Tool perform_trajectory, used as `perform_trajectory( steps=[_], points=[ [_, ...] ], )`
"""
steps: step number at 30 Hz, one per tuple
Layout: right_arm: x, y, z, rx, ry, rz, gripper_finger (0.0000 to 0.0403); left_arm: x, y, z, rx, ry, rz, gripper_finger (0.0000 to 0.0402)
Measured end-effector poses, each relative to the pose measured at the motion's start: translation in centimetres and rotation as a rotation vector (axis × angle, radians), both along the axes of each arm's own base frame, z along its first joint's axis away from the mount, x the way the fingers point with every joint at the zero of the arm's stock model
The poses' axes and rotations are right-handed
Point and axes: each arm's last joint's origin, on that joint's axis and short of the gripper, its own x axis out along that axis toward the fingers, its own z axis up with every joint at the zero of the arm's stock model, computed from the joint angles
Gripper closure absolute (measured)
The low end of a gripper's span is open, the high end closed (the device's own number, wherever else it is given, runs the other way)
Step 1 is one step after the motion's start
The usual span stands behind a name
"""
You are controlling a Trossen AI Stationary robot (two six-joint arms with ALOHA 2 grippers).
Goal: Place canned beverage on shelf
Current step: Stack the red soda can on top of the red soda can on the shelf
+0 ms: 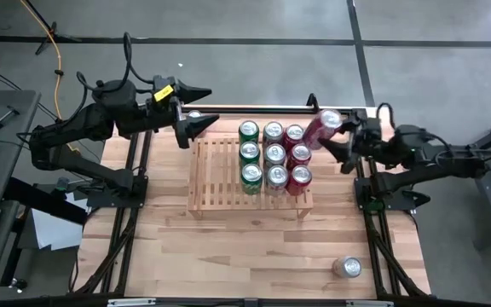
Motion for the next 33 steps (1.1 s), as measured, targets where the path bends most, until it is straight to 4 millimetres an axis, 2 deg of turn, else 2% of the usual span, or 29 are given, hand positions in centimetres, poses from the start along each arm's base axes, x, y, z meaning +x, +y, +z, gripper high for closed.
perform_trajectory(
  steps=[3,8,18,28,33],
  points=[
    [-0.3,-0.1,-1.0,0.017,-0.079,-0.003,0.0124,0.0,0.0,0.2,0.001,-0.018,0.003,0.0009],
    [0.7,0.0,-3.2,0.073,-0.063,0.0,0.0124,0.0,0.0,0.4,0.002,-0.043,0.004,0.0009],
    [1.4,0.0,-3.3,0.127,-0.072,0.001,0.0124,0.0,0.1,0.5,0.002,-0.052,0.029,0.0009],
    [3.5,0.2,-2.4,0.078,0.107,-0.008,0.0124,0.0,0.1,0.5,0.003,-0.051,0.029,0.0009],
    [3.2,0.2,-2.0,0.071,0.092,-0.004,0.0124,0.0,0.1,0.5,0.003,-0.05,0.029,0.0009]
  ],
)
